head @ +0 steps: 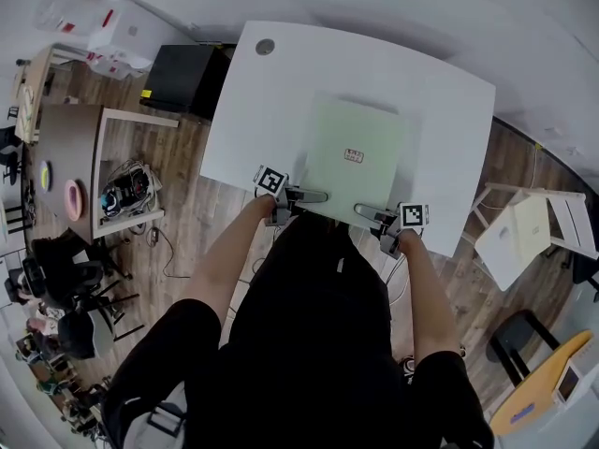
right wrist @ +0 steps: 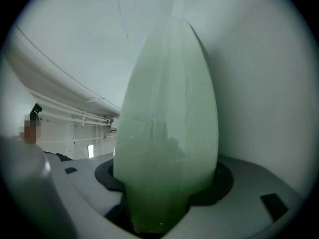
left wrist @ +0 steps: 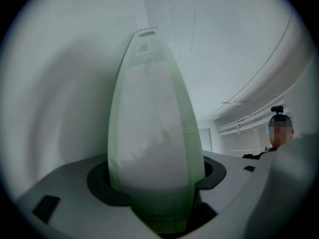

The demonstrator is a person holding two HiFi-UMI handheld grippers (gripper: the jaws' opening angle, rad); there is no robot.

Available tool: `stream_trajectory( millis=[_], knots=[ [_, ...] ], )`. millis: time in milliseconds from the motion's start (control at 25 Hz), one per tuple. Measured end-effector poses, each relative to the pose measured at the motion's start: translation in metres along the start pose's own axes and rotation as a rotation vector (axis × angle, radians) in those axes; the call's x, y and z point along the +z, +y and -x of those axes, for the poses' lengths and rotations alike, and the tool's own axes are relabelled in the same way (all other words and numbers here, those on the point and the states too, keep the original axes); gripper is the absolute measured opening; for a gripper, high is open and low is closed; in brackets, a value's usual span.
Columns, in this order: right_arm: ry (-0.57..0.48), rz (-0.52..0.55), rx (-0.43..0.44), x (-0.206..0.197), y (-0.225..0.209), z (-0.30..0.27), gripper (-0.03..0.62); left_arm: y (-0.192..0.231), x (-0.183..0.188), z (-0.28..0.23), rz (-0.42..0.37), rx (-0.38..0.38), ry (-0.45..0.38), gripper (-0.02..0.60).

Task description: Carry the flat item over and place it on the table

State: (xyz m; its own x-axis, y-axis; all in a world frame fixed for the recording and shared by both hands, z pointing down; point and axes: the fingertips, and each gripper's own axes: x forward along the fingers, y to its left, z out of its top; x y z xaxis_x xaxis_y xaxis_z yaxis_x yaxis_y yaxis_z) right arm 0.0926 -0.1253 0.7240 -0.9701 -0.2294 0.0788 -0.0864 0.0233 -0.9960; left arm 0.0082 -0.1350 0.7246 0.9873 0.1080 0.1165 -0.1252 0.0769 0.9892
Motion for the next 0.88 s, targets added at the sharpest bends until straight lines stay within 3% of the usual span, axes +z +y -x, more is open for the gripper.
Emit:
stream_trajectory(
  millis=[120, 240, 320, 560, 680, 880],
  knots=[
    [-0.019, -0.047, -0.003, 0.000, -0.001, -0.002, 0.314, -0.001, 0.003, 0.000, -0.010, -0.020, 0.005, 0.314],
    [-0.021, -0.106, -0.071, -0.003, -0.009, 0.000, 0.314, -0.001, 0.006, 0.002, -0.025, -0.045, 0.003, 0.314],
    [-0.024, -0.087, -0.040, -0.003, -0.005, -0.004, 0.314, 0.001, 0.007, 0.005, -0.052, -0.043, -0.003, 0.314],
    [-0.029, -0.099, -0.064, 0.001, -0.010, 0.005, 0.314, 0.004, 0.011, 0.003, -0.005, -0.042, -0.059, 0.314],
    [-0.017, -0.057, -0.007, 0.004, -0.002, 0.002, 0.315, 0.003, 0.011, 0.003, -0.006, -0.059, -0.081, 0.313],
    [-0.011, -0.069, -0.019, 0.003, -0.003, 0.011, 0.316, 0.004, 0.011, 0.005, -0.020, -0.066, -0.082, 0.311]
  ],
)
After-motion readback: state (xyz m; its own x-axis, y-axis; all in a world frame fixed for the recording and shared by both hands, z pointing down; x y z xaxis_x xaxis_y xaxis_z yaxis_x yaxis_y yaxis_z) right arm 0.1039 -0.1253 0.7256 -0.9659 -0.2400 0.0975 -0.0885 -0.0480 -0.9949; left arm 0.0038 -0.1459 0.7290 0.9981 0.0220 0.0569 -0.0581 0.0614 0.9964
